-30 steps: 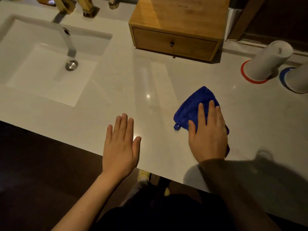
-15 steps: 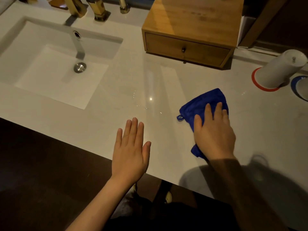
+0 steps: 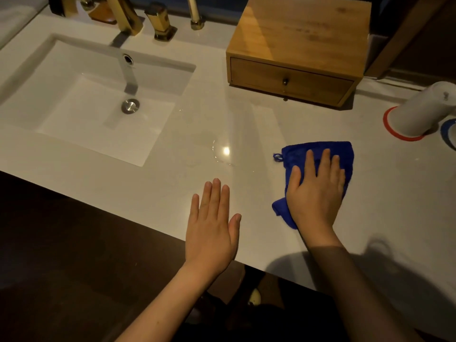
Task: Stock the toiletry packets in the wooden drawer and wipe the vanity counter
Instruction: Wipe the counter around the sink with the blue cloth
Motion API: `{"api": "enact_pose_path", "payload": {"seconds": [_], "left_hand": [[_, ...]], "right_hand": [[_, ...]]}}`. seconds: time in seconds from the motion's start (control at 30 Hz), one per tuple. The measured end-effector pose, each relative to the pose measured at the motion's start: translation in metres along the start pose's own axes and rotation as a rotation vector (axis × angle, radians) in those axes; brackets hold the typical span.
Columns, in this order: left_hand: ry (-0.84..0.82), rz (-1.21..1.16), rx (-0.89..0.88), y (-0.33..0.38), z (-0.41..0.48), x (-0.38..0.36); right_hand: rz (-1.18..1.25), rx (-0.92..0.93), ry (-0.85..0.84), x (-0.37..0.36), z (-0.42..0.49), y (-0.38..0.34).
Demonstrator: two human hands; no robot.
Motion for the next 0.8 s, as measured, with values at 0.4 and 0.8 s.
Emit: {"api": "enact_pose_path", "payload": {"seconds": [0.4,0.8], "left_hand": [[-0.17,-0.014,-0.155,-0.025,0.008,-0.003],[-0.005,-0.165,-0.089,-0.161,0.047,0.061]], "right_hand": [[-0.089,-0.127,-0.014,-0.023,0.01,-0.074],[-0.113,-0.112,-0.04,-0.051,0.034,-0.163]]}}
Point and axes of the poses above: each hand's wrist, its own z-axis towards the middle knuckle, its own x-axis out of the back of the hand, y = z × x, the point moved 9 cm from there along z, towards the middle knuckle, and after that the axes turned 2 degrees about y, right-handed, at the moved point
